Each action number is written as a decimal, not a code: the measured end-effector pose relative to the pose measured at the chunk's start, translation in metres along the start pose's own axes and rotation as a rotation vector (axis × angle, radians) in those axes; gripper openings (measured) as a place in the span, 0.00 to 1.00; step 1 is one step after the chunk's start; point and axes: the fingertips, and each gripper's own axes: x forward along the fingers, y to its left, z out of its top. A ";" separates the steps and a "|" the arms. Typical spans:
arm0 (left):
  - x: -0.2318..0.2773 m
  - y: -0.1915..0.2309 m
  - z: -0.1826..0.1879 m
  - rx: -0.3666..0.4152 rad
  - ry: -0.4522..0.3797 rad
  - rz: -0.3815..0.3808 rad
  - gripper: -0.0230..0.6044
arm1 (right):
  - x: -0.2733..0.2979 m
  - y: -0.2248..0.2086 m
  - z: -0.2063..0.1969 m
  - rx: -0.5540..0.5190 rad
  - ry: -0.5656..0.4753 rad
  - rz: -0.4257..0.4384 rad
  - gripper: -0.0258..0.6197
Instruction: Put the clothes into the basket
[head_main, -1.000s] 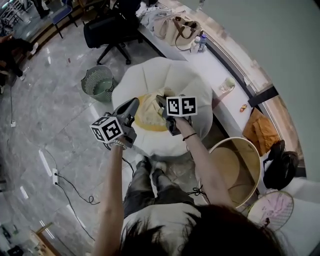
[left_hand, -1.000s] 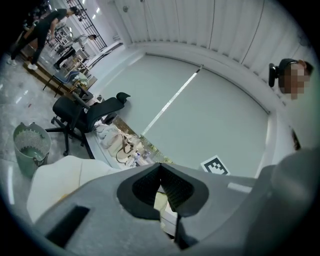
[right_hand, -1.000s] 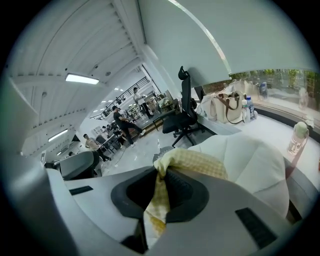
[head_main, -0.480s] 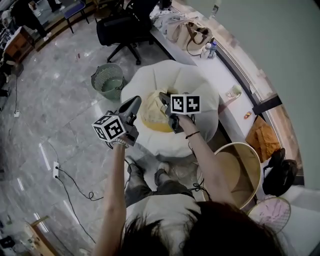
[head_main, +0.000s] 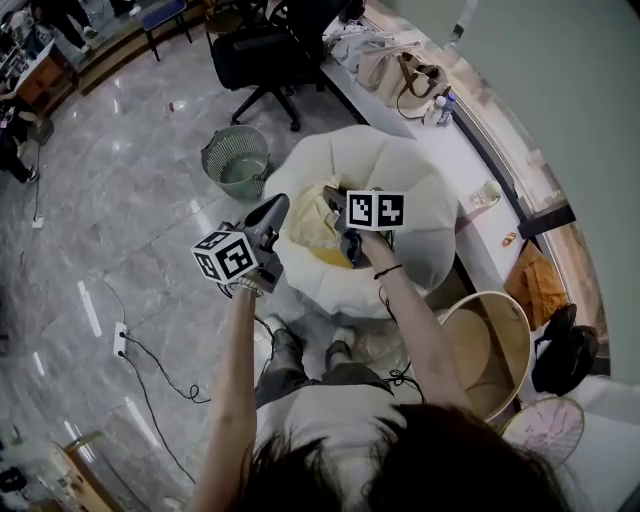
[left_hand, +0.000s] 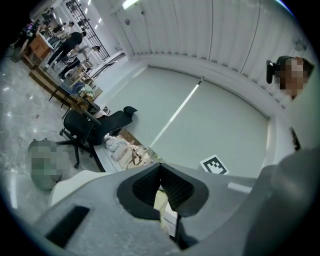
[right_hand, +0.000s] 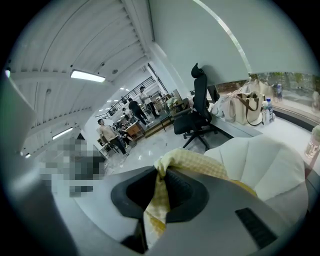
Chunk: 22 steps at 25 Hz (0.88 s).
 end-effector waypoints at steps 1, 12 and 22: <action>-0.004 0.006 0.005 -0.003 -0.004 0.000 0.05 | 0.006 0.006 0.001 -0.003 0.001 -0.001 0.10; -0.045 0.069 0.045 -0.014 -0.004 0.005 0.05 | 0.075 0.059 0.010 -0.019 0.012 0.001 0.10; -0.079 0.110 0.072 -0.014 -0.003 -0.011 0.05 | 0.125 0.101 0.011 -0.033 0.008 -0.010 0.10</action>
